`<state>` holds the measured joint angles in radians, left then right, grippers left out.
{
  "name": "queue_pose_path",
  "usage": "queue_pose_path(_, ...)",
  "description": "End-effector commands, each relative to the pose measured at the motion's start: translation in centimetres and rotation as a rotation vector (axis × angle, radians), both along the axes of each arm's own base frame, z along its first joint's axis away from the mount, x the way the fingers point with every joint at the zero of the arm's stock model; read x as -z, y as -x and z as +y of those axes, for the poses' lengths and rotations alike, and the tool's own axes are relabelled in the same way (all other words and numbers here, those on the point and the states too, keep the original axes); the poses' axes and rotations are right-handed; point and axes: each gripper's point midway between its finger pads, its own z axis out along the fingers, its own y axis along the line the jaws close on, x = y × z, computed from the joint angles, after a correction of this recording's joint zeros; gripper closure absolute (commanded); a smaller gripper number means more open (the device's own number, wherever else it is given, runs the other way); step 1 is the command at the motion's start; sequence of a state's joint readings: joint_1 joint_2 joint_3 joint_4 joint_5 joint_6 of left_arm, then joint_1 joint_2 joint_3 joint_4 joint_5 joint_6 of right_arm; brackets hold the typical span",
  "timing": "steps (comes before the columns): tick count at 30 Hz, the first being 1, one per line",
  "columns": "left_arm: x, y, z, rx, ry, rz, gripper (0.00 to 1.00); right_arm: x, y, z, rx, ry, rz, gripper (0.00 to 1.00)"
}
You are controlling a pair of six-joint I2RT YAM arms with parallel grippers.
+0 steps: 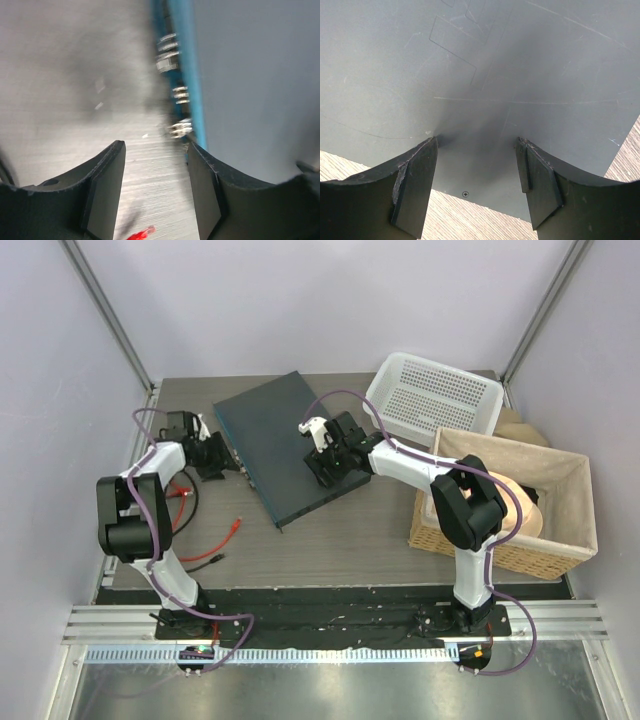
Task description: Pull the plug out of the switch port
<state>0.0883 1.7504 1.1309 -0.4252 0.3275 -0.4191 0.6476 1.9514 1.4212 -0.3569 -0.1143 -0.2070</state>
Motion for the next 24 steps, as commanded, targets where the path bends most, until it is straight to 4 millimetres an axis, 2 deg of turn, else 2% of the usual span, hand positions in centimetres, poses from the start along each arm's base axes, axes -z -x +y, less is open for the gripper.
queue_pose_path(1, -5.0, -3.3, -1.3, 0.39, -0.039, -0.259, 0.44, 2.2, 0.6, -0.9, 0.01, 0.052, 0.042, 0.29)
queue_pose_path(2, -4.2, -2.4, -1.5, 0.454, -0.04, -0.214, 0.44, 2.2, 0.6, -0.9, 0.012, 0.052, 0.045, 0.29)
queue_pose_path(3, -5.6, -3.3, -1.3, 0.494, -0.063, -0.247, 0.44, 2.3, 0.5, -0.9, 0.017, 0.051, 0.048, 0.29)
queue_pose_path(5, -4.8, -2.5, -1.2, 0.601, -0.077, -0.216, 0.44, 2.3, 0.4, -0.9, 0.021, 0.046, 0.051, 0.29)
queue_pose_path(6, -5.4, -2.8, -1.2, 0.63, -0.082, -0.23, 0.44, 2.3, 0.4, -0.7, 0.02, 0.045, 0.053, 0.29)
queue_pose_path(11, -4.2, -2.0, -1.7, 0.658, -0.025, -0.173, 0.46, 2.3, 0.3, -0.5, 0.019, 0.039, 0.058, 0.29)
queue_pose_path(13, -3.7, -1.5, -2.2, 0.671, -0.005, -0.181, 0.47, 2.3, 0.2, -0.7, 0.024, 0.04, 0.056, 0.29)
queue_pose_path(18, -3.7, -0.4, -2.2, 0.915, -0.094, -0.296, 0.5, 2.4, 0.4, -1.0, 0.031, 0.048, 0.058, 0.29)
queue_pose_path(24, -2.9, -0.8, -2.2, 1.047, -0.161, -0.326, 0.55, 2.5, 0.3, -0.7, 0.027, 0.044, 0.063, 0.29)
